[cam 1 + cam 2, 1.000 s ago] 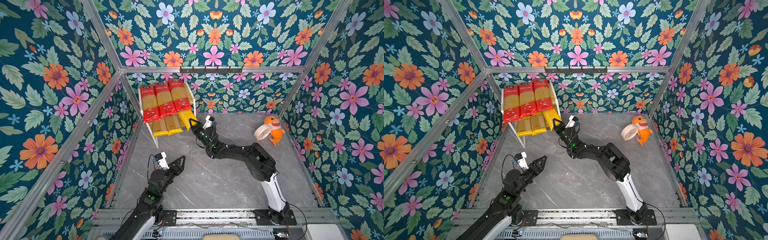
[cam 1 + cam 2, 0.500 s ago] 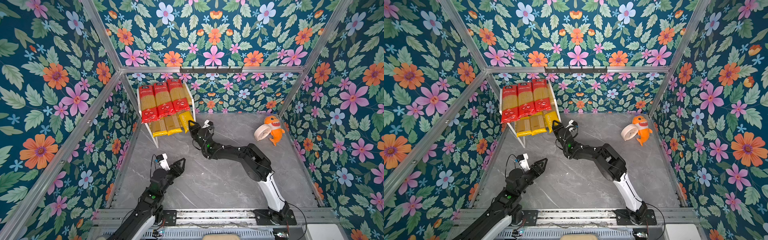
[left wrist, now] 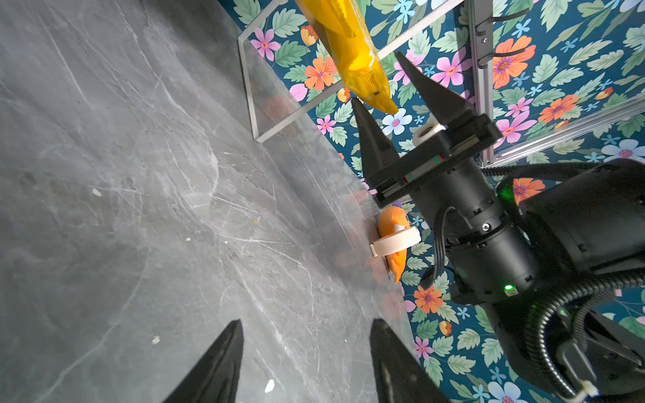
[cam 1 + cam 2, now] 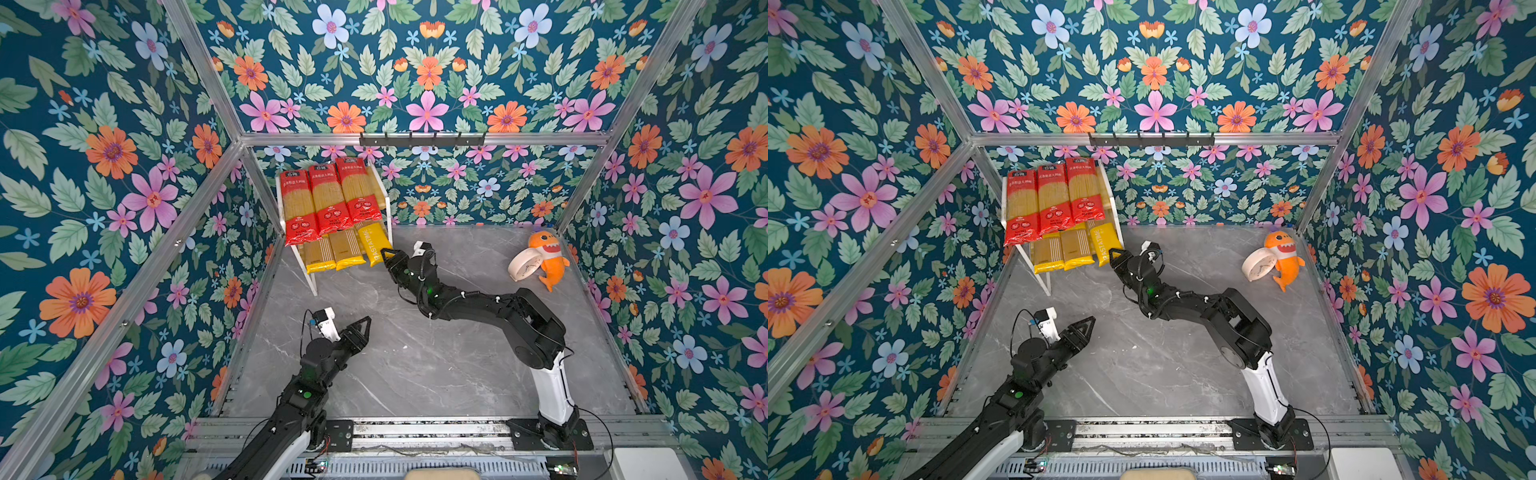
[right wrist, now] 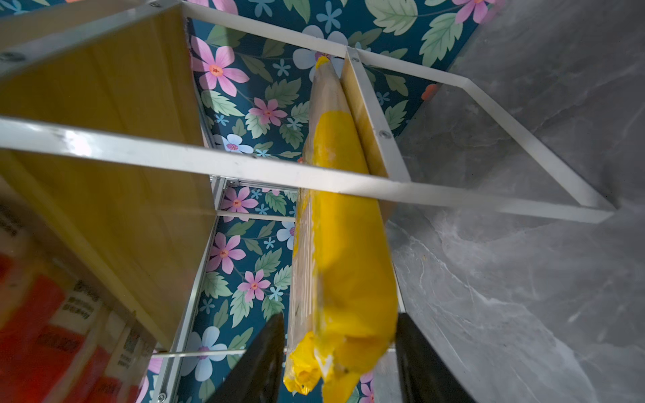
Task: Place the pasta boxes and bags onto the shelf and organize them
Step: 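Press the yellow pack upright against the shelf side with the right gripper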
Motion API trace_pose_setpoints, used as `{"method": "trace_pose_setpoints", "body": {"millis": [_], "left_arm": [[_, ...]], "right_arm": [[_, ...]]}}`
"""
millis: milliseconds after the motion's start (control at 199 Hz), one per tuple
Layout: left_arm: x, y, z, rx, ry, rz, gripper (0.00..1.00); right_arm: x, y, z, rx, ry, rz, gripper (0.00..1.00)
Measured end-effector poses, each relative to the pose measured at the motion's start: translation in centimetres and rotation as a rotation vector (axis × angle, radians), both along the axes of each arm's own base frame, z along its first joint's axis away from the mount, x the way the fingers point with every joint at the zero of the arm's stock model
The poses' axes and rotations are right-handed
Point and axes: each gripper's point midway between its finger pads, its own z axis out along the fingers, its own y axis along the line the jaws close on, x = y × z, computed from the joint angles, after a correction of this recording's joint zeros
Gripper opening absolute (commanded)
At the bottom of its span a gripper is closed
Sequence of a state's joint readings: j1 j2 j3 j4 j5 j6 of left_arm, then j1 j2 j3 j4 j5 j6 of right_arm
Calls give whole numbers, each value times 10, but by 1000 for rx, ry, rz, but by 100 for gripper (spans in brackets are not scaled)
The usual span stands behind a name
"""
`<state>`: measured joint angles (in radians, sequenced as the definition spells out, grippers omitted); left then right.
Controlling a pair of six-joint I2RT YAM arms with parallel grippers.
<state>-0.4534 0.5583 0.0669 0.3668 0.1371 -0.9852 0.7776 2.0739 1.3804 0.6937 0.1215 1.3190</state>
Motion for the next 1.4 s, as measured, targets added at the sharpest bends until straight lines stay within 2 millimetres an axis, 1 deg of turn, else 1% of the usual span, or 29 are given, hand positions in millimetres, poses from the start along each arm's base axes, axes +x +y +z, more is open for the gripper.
{"method": "trace_pose_setpoints", "body": {"millis": [65, 196, 391, 552, 727, 818, 968, 1405], "left_arm": [[0, 0, -2, 2, 3, -1, 61], [-1, 0, -3, 6, 3, -5, 61], [0, -2, -3, 5, 0, -12, 61], [0, -2, -2, 3, -4, -13, 61], [-1, -2, -5, 4, -2, -13, 61], [0, -2, -5, 4, -1, -13, 61], [0, -3, -6, 4, 2, -17, 60], [0, -3, -4, -1, -8, -18, 60]], "right_arm": [[2, -4, -1, -14, -6, 40, 49], [3, -11, -13, -44, 6, 90, 48], [-3, 2, -9, -42, -16, 175, 47], [0, 9, -12, -39, -16, 197, 38], [1, 16, -6, -30, -26, 217, 26], [1, 20, -5, -31, -23, 227, 23], [3, 26, -2, -30, -23, 232, 21], [15, 35, -6, -12, -19, 231, 20]]}}
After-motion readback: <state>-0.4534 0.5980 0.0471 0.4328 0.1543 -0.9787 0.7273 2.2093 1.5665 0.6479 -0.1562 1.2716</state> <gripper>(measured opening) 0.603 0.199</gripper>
